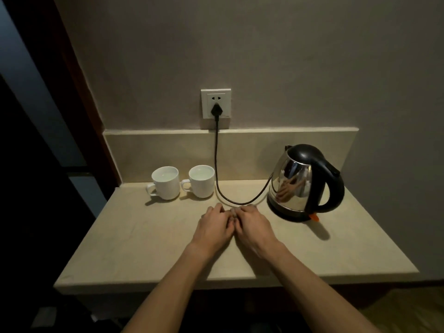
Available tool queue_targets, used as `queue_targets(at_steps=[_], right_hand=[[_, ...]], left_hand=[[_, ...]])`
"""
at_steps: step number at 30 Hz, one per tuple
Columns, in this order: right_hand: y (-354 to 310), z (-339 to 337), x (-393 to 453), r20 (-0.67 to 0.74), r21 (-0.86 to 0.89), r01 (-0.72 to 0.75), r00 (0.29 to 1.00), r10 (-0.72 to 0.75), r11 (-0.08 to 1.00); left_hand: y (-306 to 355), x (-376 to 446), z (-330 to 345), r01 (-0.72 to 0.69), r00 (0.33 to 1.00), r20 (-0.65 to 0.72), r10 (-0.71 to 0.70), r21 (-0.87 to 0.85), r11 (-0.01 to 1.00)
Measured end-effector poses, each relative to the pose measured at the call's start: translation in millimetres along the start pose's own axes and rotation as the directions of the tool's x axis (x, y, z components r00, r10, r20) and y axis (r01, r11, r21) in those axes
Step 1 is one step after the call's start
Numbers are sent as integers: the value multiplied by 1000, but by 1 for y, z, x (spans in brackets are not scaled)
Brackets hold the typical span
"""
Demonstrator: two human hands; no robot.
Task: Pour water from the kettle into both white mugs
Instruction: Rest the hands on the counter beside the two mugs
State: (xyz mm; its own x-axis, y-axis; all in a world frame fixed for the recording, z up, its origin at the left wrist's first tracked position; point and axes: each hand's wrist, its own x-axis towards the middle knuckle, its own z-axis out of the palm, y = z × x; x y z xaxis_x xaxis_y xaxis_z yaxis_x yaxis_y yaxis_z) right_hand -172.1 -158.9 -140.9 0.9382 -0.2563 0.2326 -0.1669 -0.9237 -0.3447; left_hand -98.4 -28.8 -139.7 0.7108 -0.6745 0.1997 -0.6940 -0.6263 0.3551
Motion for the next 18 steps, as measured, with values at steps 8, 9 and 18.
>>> queue_targets(at_steps=[8,9,18], right_hand=[[-105,42,-7,96,20,211,973,-212,977],[-109,45,-15,102,14,231,967,-232,973],[-43,8,-108,-67,101,196,980,-190,975]], left_hand=[[-83,-89,-57,134,991,-17,-134,17,991],[-85,-101,-57,139,990,-24,-138,17,990],[-12,-138,-20,-1,1000,-17,0,-76,997]])
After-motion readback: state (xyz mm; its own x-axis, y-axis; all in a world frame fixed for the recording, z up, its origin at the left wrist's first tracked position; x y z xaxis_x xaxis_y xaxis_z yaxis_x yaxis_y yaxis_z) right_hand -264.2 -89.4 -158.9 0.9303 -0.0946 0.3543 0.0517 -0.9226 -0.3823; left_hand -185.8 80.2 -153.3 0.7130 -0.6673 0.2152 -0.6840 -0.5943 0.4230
